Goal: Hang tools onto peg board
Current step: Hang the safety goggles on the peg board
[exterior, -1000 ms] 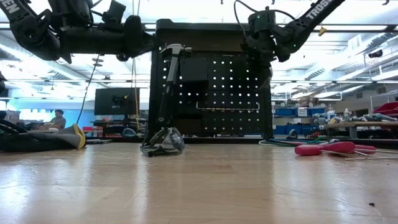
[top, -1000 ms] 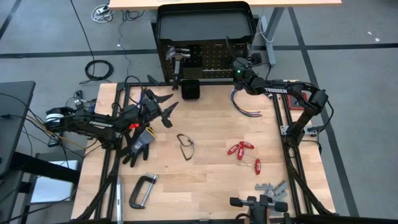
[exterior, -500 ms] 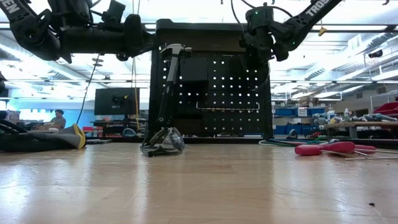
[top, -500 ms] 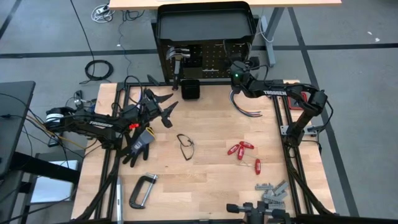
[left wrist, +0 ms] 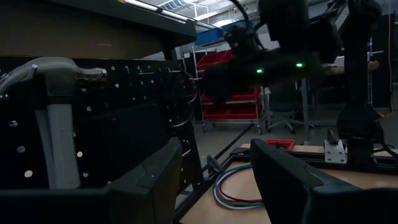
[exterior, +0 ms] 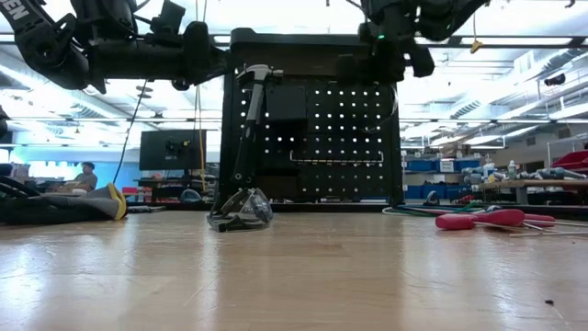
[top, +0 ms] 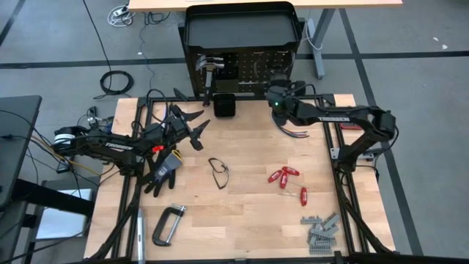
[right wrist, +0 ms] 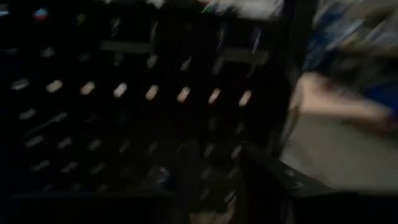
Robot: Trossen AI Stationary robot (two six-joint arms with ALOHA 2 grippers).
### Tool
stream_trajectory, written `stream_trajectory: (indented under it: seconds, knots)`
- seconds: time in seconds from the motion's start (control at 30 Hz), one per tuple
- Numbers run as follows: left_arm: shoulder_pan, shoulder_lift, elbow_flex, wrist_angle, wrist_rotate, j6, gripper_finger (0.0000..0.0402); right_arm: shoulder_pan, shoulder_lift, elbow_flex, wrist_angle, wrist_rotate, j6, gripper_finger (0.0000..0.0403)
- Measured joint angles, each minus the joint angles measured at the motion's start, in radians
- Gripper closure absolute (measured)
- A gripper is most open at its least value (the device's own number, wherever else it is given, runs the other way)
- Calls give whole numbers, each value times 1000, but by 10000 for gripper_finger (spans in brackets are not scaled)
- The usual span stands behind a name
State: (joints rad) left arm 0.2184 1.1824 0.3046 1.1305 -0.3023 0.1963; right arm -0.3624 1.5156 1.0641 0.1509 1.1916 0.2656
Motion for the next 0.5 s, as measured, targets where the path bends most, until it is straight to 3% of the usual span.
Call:
stream_trajectory:
  seconds: [0.13, 0.23, 0.43, 0.5]
  knots:
    - [0, 0, 0, 0, 0, -1, 204, -33, -77, 0, -380, -189, 370, 199]
    - [0, 0, 0, 0, 0, -5, 204, -56, -121, 0, -502, -243, 475, 146]
    - [0, 0, 0, 7, 0, -25, 204, -111, -154, 0, -356, -256, 351, 30]
    - [0, 0, 0, 21, 0, -27, 204, -150, -144, 0, -260, -254, 310, 10]
